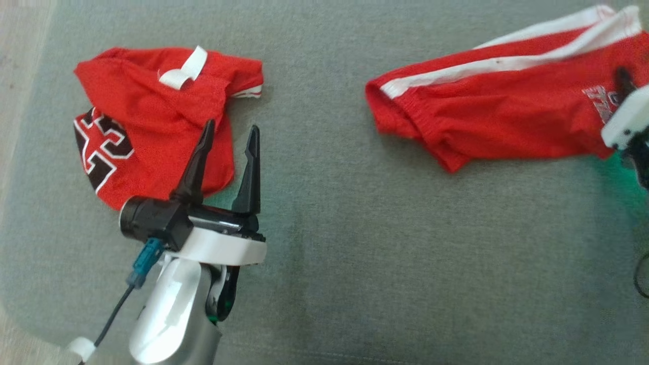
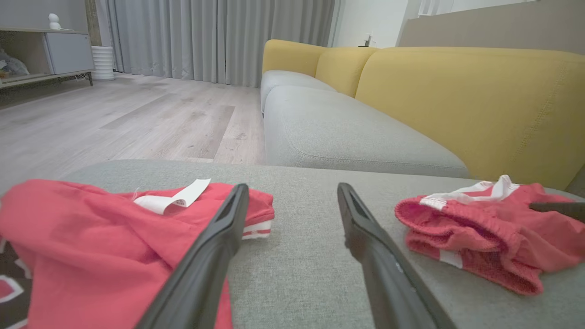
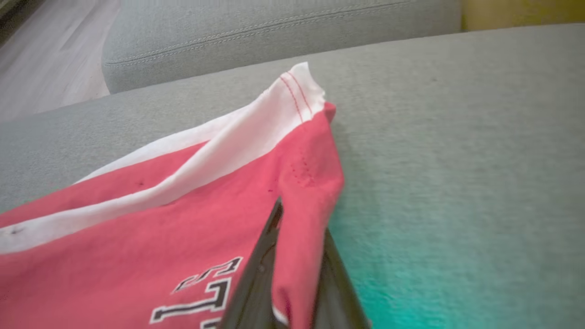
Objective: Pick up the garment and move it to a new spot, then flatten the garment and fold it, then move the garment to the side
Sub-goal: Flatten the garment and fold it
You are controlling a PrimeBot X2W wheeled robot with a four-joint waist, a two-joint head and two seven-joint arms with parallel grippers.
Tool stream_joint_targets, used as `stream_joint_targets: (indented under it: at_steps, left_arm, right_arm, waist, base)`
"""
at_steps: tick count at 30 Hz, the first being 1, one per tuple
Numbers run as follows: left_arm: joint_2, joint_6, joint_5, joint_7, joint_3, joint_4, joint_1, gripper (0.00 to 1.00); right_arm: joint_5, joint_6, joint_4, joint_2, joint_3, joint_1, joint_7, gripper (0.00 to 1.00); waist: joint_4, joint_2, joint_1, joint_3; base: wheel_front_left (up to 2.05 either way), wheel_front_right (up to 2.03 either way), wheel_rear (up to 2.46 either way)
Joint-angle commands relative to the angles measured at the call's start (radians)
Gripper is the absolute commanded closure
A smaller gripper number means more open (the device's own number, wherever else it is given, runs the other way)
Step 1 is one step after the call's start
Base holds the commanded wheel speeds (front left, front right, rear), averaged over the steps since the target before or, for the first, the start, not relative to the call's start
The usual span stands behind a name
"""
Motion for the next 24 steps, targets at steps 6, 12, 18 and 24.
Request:
stream_joint_targets:
  at_steps: [6,12,18,24]
  left_arm:
    - [0.007,-0.009,0.008,-0.005,0.042,-0.025,0.034,0.00]
    - [0.007,-0.011,0.009,-0.005,0.043,-0.025,0.054,0.00]
    - [0.007,-0.017,0.012,-0.005,0.048,-0.015,0.071,0.00]
    - [0.007,-0.021,0.020,-0.005,0.058,-0.004,0.092,0.00]
  right_arm:
    - [0.009,-0.001,0.115,-0.102,-0.111,0.040,-0.081,1.00]
    - [-0.056,-0.001,0.232,-0.156,-0.210,0.043,-0.155,1.00]
    - [-0.099,-0.001,0.247,-0.117,-0.265,0.038,-0.203,1.00]
    - [-0.121,-0.001,0.244,-0.027,-0.272,0.003,-0.262,1.00]
  waist:
    - [-0.049,0.0000,0.0000,-0.062]
    - [-0.063,0.0000,0.0000,-0.080]
    - [-0.066,0.0000,0.0000,-0.108]
    - [-0.067,0.0000,0.0000,-0.161]
  base:
    - [0.00,0.00,0.00]
    - [0.00,0.00,0.00]
    - [0.00,0.00,0.00]
    - [0.00,0.00,0.00]
